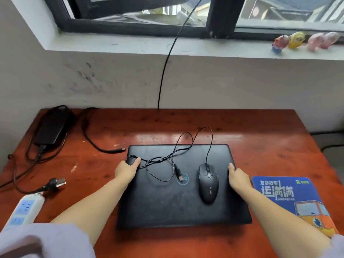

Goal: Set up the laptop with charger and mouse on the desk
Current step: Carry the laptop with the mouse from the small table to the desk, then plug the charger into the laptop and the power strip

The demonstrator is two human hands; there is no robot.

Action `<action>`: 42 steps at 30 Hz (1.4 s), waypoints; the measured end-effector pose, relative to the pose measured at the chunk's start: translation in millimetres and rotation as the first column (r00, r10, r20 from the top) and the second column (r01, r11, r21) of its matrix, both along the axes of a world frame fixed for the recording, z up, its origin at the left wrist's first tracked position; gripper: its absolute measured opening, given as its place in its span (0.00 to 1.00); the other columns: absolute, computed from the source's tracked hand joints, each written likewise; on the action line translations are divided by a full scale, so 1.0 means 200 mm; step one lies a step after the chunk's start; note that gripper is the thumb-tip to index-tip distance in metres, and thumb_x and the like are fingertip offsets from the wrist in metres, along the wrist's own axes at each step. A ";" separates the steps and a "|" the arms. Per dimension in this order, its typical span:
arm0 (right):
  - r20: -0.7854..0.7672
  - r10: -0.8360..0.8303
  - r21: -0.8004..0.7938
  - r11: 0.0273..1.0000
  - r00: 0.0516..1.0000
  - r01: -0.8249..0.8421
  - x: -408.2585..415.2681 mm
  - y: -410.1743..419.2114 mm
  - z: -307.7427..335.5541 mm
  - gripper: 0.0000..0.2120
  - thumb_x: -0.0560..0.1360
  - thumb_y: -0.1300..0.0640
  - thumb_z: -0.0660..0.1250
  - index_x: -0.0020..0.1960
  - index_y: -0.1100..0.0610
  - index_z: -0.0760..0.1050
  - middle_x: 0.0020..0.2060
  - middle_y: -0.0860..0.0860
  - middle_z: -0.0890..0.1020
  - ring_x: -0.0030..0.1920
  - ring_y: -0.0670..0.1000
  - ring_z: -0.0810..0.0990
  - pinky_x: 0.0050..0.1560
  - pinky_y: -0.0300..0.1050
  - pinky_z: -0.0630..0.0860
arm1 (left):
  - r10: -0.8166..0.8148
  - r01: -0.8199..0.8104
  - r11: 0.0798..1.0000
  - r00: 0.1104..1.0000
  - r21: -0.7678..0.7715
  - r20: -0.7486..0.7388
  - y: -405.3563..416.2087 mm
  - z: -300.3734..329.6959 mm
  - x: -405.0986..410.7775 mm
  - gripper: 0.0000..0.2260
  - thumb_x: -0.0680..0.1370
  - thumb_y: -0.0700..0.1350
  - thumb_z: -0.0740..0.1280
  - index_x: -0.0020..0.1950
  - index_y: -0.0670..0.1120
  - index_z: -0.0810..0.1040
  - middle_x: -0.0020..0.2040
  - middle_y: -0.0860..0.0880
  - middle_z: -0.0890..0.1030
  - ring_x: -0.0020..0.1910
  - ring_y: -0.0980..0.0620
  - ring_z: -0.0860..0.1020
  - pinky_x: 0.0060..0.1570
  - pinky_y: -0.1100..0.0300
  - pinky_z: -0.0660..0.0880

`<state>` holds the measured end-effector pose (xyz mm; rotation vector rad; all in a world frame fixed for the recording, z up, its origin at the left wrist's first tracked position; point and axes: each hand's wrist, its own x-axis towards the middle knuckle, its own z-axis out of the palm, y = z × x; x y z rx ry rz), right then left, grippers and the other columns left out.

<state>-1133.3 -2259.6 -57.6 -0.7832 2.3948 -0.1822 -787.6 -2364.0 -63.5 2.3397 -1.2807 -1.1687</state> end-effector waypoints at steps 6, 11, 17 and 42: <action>-0.013 0.057 0.023 0.998 0.998 -0.056 -0.03 -0.09 0.00 0.30 0.80 0.44 0.44 0.62 0.68 0.69 0.60 0.68 0.75 0.60 0.65 0.74 0.57 0.54 0.69 | -0.090 0.091 0.996 0.989 -0.001 0.118 -0.07 0.00 -0.01 0.33 0.73 0.63 0.62 0.63 0.36 0.71 0.63 0.36 0.76 0.63 0.36 0.73 0.60 0.51 0.69; -0.101 0.230 0.024 0.973 0.968 -0.229 -0.04 -0.11 0.02 0.21 0.80 0.58 0.45 0.72 0.62 0.56 0.60 0.64 0.73 0.57 0.64 0.74 0.52 0.53 0.72 | -0.196 0.197 0.980 0.959 0.017 0.203 -0.10 0.00 0.01 0.32 0.74 0.66 0.58 0.62 0.40 0.73 0.62 0.38 0.77 0.61 0.37 0.74 0.58 0.51 0.71; -0.224 0.432 0.187 0.899 0.874 -0.397 -0.06 -0.10 0.04 0.21 0.80 0.59 0.46 0.73 0.57 0.58 0.60 0.61 0.74 0.58 0.61 0.75 0.52 0.53 0.74 | -0.297 0.288 0.954 0.869 0.084 0.397 -0.11 0.01 -0.03 0.33 0.74 0.68 0.51 0.61 0.42 0.73 0.60 0.40 0.78 0.60 0.40 0.76 0.55 0.51 0.72; -0.506 0.332 -0.403 0.725 0.796 -0.558 0.29 -0.50 0.34 0.13 0.75 0.62 0.59 0.58 0.59 0.74 0.53 0.60 0.77 0.55 0.62 0.73 0.51 0.56 0.68 | -0.445 0.534 0.816 0.825 -0.221 0.349 0.15 0.17 -0.08 0.16 0.77 0.49 0.58 0.61 0.45 0.73 0.57 0.46 0.75 0.60 0.45 0.71 0.55 0.51 0.69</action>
